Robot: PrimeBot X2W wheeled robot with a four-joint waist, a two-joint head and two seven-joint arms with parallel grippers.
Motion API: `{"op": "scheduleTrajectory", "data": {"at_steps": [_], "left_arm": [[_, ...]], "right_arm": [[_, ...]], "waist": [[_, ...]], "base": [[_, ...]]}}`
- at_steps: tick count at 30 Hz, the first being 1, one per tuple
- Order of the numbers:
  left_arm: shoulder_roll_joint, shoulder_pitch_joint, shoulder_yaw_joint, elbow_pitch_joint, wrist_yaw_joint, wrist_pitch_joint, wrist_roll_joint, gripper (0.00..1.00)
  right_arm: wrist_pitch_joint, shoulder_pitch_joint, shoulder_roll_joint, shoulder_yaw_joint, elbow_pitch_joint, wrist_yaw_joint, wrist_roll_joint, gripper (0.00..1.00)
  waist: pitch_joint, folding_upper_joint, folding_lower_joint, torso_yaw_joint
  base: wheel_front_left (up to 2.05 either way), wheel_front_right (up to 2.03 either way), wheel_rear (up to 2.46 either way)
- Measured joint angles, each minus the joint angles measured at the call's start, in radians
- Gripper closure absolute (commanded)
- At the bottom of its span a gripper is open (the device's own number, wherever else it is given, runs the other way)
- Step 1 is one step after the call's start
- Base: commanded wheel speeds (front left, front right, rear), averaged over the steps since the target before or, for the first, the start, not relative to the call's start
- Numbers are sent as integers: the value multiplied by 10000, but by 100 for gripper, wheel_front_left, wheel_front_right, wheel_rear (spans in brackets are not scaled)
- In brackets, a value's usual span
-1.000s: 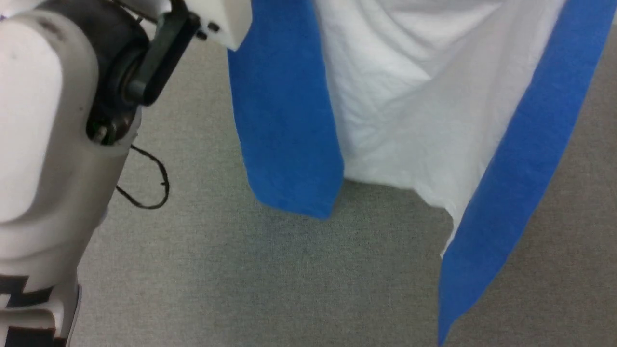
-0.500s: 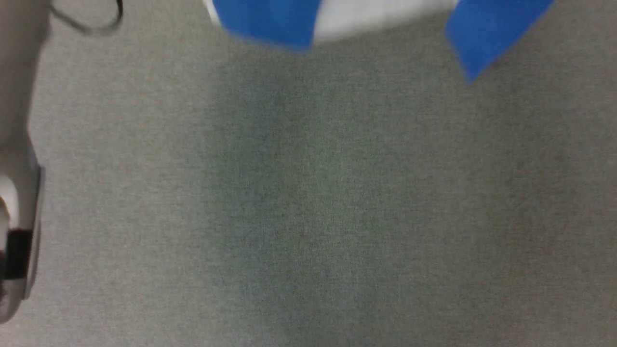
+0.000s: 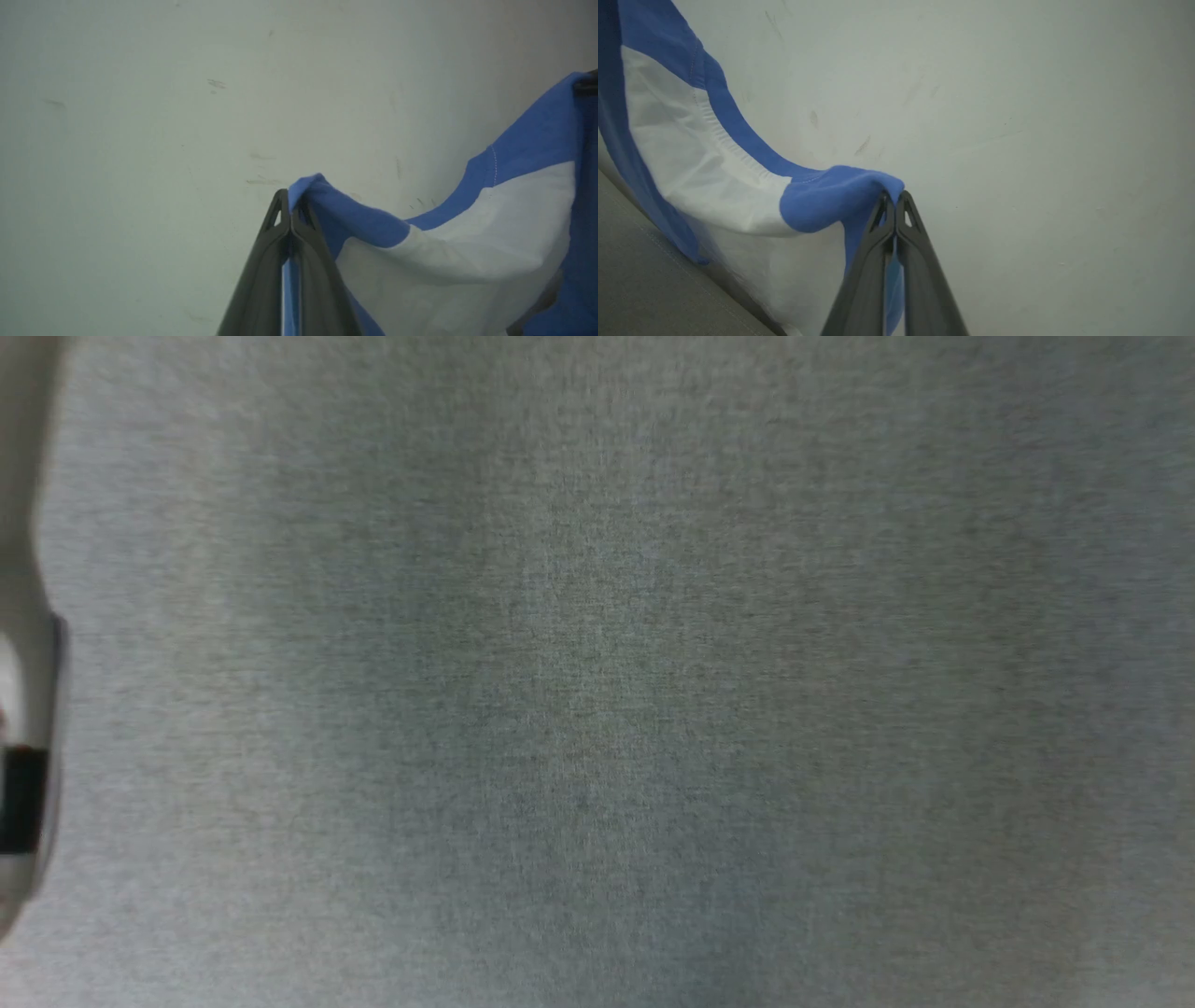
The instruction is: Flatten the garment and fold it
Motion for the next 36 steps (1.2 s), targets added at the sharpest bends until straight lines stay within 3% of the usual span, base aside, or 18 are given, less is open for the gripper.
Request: {"op": "scheduleTrajectory", "data": {"at_steps": [3,9,14,19,22,26,30,36], "left_arm": [[165,736,-341,-360,-272,-180,-10,100],[476,2708,-953,-2188,-276,-73,-121,100],[895,4805,-1338,-4378,558,198,-105,100],[1444,7331,-2119,-6167,1427,460,48,100],[1682,8663,-2615,-6625,1850,458,140,100],[1714,10033,-3001,-6890,2443,238,61,100],[1848,11284,-3231,-6884,2755,0,-320,100],[2240,13083,-3538,-6753,2846,-299,-1346,100]], "right_arm": [[-497,353,-372,462,-61,0,451,100],[-1417,1796,-1555,1028,-1237,0,1542,100],[-2094,3908,-2683,723,-2558,0,2351,100],[-2604,6913,-3266,-217,-3465,0,2876,100],[-2780,8685,-3235,-775,-3743,0,2801,100],[-2823,10695,-2723,-1532,-4011,0,2416,100],[-2568,12563,-1992,-2265,-4224,-2,2046,100],[-1944,15056,-901,-3074,-4571,-4,1421,100]], "waist": [[494,0,1,4],[851,0,-1,125],[485,0,-4,214],[-89,0,-6,277],[-465,0,-6,287],[-976,0,-6,269],[-1519,0,-6,257],[-2401,0,-6,252]], "base": [[0,0,0],[0,0,0],[0,0,0],[0,0,0],[0,0,0],[0,0,0],[0,0,0],[0,0,0]]}}
